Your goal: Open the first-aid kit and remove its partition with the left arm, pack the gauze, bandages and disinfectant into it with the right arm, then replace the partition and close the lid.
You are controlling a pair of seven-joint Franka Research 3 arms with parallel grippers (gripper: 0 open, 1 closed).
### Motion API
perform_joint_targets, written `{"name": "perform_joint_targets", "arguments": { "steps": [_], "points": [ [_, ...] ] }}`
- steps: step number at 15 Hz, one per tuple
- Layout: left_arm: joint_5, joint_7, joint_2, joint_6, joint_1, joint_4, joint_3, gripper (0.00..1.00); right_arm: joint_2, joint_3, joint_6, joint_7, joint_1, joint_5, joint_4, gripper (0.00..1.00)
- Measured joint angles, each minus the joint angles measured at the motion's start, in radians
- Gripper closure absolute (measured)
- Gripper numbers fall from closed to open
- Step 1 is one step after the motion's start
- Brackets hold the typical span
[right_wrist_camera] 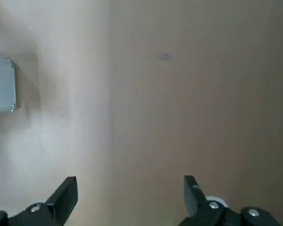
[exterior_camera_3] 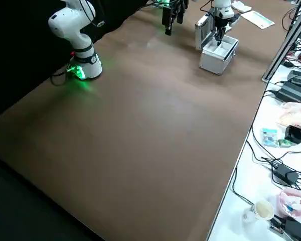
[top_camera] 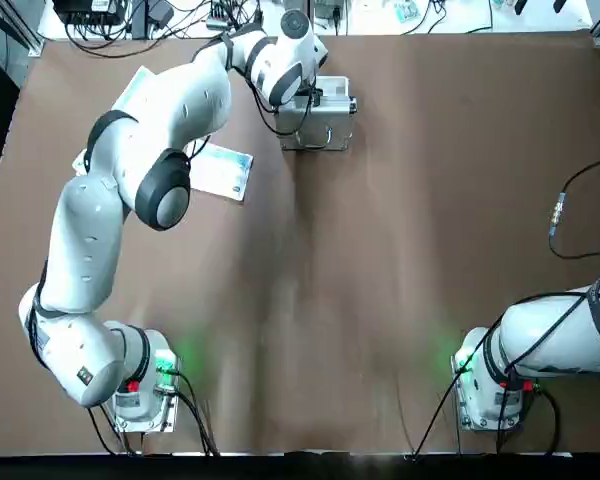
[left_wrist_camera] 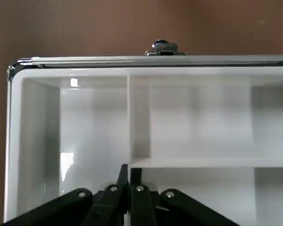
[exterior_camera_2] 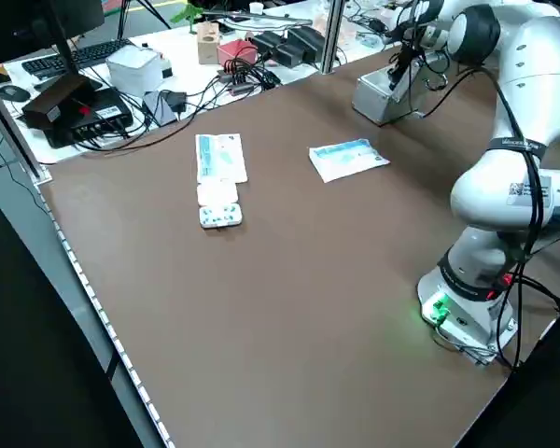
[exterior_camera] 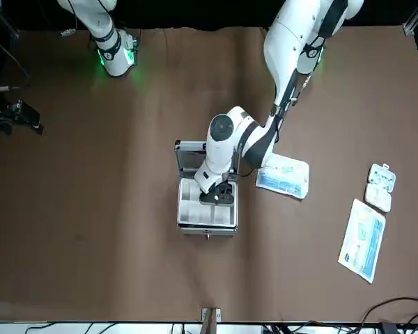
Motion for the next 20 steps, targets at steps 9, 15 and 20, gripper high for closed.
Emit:
{"name": "perform_joint_targets", "arguments": {
  "steps": [9,15,20],
  "points": [
    [0.003,0.0,0.009,0.005,0.0,0.001,0.001,0.78,0.0,0.0,0.001,0.0,0.001,0.0,0.0,0.01],
    [0.002,0.0,-0.027,-0.062,0.004,0.04,0.003,0.33,0.0,0.0,0.002,0.0,0.009,0.0,0.0,0.01],
    [-0.057,-0.001,-0.154,-0.229,0.021,0.054,0.002,0.27,0.005,0.0,0.002,0.0,0.029,0.0,-0.006,0.01]
  ]
}}
